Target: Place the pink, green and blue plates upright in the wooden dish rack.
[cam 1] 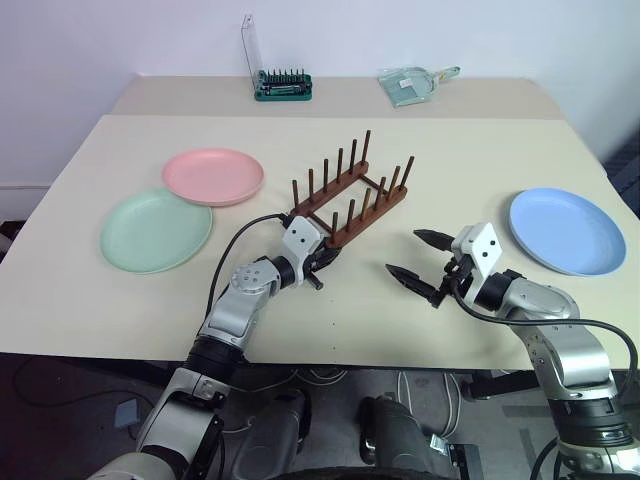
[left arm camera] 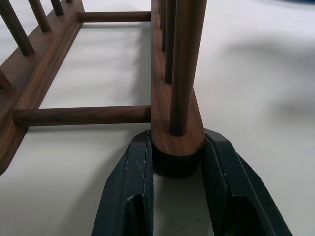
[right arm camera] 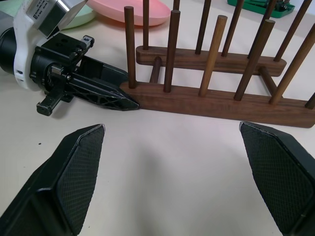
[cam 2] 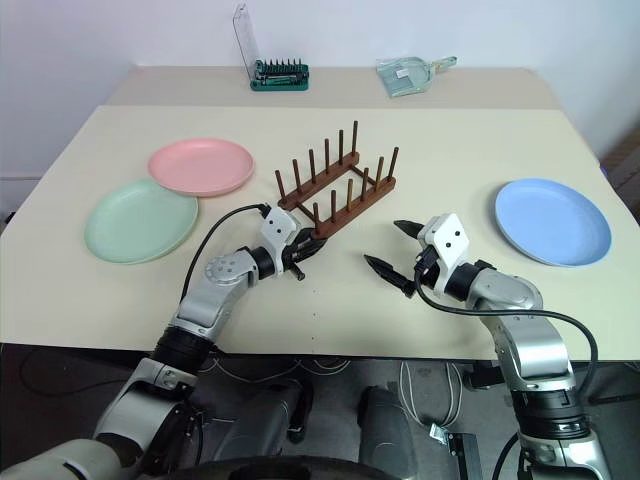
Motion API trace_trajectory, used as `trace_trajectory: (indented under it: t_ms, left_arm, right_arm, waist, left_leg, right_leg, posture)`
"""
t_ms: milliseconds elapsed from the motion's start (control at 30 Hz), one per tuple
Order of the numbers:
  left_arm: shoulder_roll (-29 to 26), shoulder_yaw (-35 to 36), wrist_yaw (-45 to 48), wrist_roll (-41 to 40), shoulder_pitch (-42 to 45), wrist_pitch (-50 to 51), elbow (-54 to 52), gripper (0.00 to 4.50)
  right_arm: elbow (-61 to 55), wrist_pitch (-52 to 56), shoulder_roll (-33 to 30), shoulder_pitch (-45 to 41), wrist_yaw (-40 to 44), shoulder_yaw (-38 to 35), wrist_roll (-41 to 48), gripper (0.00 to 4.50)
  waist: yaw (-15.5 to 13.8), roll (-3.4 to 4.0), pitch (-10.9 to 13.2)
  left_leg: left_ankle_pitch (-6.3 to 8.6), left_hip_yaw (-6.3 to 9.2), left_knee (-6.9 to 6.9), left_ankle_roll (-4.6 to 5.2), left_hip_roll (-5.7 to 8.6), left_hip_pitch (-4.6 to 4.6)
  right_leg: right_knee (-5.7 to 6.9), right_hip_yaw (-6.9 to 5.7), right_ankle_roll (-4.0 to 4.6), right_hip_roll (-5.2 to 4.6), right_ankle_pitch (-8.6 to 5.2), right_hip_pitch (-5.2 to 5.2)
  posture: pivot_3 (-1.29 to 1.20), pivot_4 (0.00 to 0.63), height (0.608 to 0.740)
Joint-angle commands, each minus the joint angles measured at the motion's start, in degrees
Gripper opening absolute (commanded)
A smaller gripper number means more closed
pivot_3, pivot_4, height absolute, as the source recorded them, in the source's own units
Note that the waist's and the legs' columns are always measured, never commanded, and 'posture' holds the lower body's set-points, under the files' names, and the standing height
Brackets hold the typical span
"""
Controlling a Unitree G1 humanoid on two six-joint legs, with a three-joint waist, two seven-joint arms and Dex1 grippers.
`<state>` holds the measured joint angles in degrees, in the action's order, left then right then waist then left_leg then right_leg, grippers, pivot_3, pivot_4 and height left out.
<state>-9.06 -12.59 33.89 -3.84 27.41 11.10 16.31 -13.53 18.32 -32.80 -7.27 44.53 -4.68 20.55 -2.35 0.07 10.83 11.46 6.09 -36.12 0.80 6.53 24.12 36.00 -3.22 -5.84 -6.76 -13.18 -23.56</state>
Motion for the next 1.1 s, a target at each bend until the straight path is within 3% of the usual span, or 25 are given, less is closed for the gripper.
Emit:
trace_trajectory:
  t_ms: [33,233,500,733,800,867,1033,1100]
  left_arm:
    - [-2.3,-0.8,6.4,-2.0,-2.1,-1.1,-2.6,0.74]
    - [-10.0,-2.6,22.1,-7.7,-4.6,1.2,-11.8,0.74]
    - [-13.2,-3.0,28.0,-7.2,-1.7,-0.6,-9.2,0.74]
    - [-15.3,-0.8,25.2,-4.7,-2.7,-1.3,-6.2,4.2]
    - [-16.8,0.4,25.1,-5.6,-4.4,0.3,-8.1,4.2]
    - [-18.9,1.6,25.7,-7.5,-7.3,2.7,-11.8,3.68]
    - [-23.1,1.4,28.8,-12.1,-13.2,9.5,-22.1,1.21]
    - [-23.1,0.8,28.6,-13.0,-14.2,11.8,-24.6,0.1]
  right_arm:
    - [-2.3,1.0,-3.9,1.4,3.0,-1.8,1.2,4.5]
    - [-2.1,1.7,-10.8,6.8,8.4,-3.3,1.7,4.5]
    - [-2.6,1.1,-11.6,9.4,7.8,-5.2,1.0,4.5]
    - [-3.6,1.2,-11.7,10.6,6.3,-6.7,0.9,4.5]
    - [-3.2,1.4,-12.1,10.5,6.6,-7.2,1.1,4.5]
    - [-2.7,1.8,-12.5,10.2,7.3,-7.0,1.3,4.5]
    - [-1.3,2.0,-13.5,9.2,8.6,-5.2,0.2,2.21]
    - [-0.7,1.9,-13.5,8.5,8.7,-4.6,-0.3,1.06]
  waist:
    - [0.0,0.0,0.0]
    - [0.1,0.0,0.0]
    - [0.2,-0.01,0.0]
    - [0.1,-0.02,0.0]
    - [0.3,-0.01,0.0]
    - [0.5,0.0,0.0]
    - [0.6,0.01,0.0]
    - [0.3,0.01,0.0]
  left_leg:
    - [0.0,0.0,0.0,0.0,0.0,0.0]
    - [0.04,-0.01,0.1,0.07,-0.01,0.08]
    - [0.12,0.0,0.03,-0.05,-0.05,0.14]
    - [0.04,0.0,0.06,0.07,-0.05,0.21]
    - [0.05,0.0,0.04,0.07,-0.05,0.21]
    - [0.08,-0.01,0.07,0.01,-0.09,0.19]
    - [0.11,-0.01,0.15,-0.04,-0.11,0.2]
    - [0.12,-0.01,0.1,-0.05,-0.1,0.22]
  right_leg:
    - [0.0,0.0,0.0,0.0,0.0,0.0]
    - [0.0,0.01,0.11,-0.01,0.04,-0.11]
    - [-0.05,0.03,0.14,-0.03,-0.13,-0.12]
    - [-0.05,0.03,0.01,-0.04,-0.02,-0.21]
    - [-0.05,0.05,0.0,-0.04,-0.03,-0.21]
    - [-0.05,0.05,0.02,-0.02,-0.04,-0.22]
    - [-0.04,0.07,0.18,-0.03,-0.13,-0.28]
    - [-0.05,0.08,0.2,-0.03,-0.14,-0.26]
  posture:
    - [0.0,0.15,0.74]
    - [0.0,0.15,0.74]
    - [0.0,0.15,0.74]
    - [0.0,0.15,0.74]
    - [0.0,0.15,0.74]
    - [0.0,0.15,0.74]
    - [0.0,0.15,0.74]
    - [0.0,0.15,0.74]
